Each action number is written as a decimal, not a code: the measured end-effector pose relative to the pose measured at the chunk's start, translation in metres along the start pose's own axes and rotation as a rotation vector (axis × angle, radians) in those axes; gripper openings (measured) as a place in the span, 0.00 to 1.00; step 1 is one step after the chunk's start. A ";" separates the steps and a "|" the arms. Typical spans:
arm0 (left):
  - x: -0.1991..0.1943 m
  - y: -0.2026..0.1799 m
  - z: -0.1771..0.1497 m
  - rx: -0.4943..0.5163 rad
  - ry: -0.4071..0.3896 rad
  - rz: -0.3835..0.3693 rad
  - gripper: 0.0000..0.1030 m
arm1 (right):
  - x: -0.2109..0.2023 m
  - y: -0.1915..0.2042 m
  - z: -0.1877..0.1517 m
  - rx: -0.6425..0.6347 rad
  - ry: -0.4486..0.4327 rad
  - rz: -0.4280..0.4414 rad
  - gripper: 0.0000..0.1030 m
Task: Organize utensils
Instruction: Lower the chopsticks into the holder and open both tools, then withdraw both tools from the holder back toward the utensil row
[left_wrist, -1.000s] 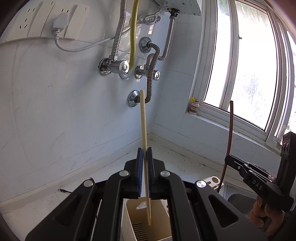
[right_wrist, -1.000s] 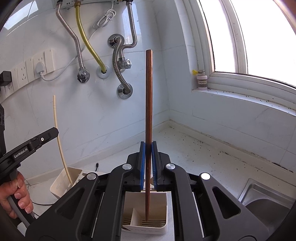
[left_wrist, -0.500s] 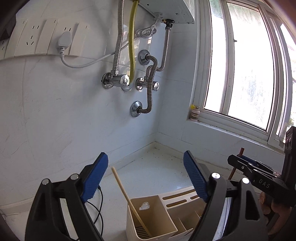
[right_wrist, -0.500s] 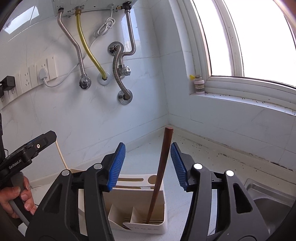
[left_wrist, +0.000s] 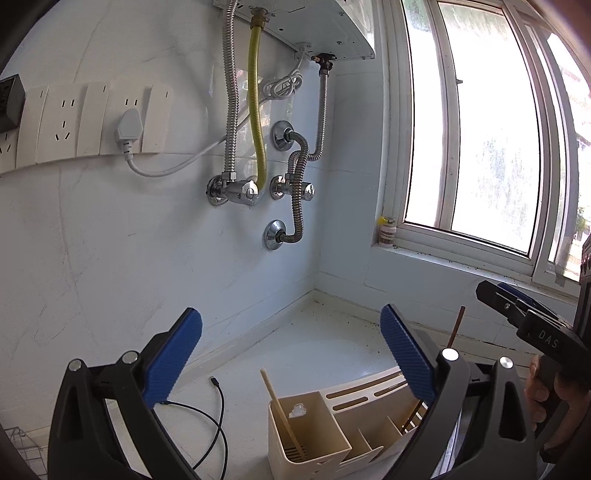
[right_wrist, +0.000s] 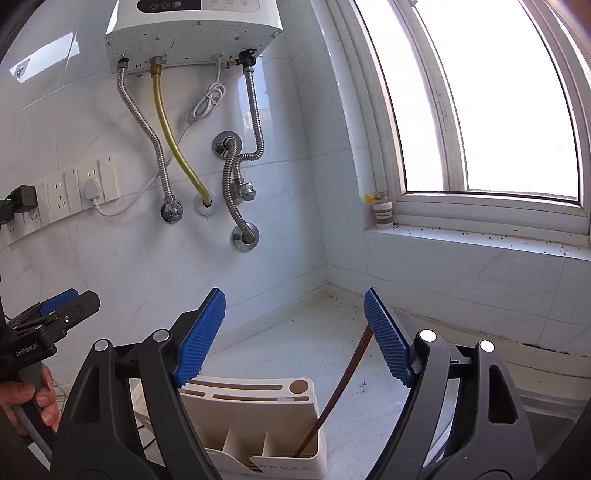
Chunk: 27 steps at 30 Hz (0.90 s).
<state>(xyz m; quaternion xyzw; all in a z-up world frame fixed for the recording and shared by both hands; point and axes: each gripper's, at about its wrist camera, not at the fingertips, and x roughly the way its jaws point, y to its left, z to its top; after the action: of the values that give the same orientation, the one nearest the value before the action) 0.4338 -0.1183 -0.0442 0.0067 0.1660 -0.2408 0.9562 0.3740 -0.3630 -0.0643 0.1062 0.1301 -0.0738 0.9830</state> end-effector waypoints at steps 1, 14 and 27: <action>-0.001 -0.001 0.002 0.001 0.007 -0.005 0.95 | 0.000 0.000 0.001 0.000 0.005 0.004 0.75; -0.018 -0.042 0.022 0.111 0.105 -0.134 0.95 | -0.014 0.027 0.012 -0.106 0.046 0.052 0.78; -0.050 -0.055 0.043 0.116 0.063 -0.135 0.95 | -0.018 0.046 0.011 -0.098 0.064 0.081 0.78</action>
<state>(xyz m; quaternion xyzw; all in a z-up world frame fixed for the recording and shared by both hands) 0.3803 -0.1484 0.0167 0.0586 0.1817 -0.3135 0.9302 0.3678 -0.3189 -0.0400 0.0654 0.1608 -0.0241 0.9845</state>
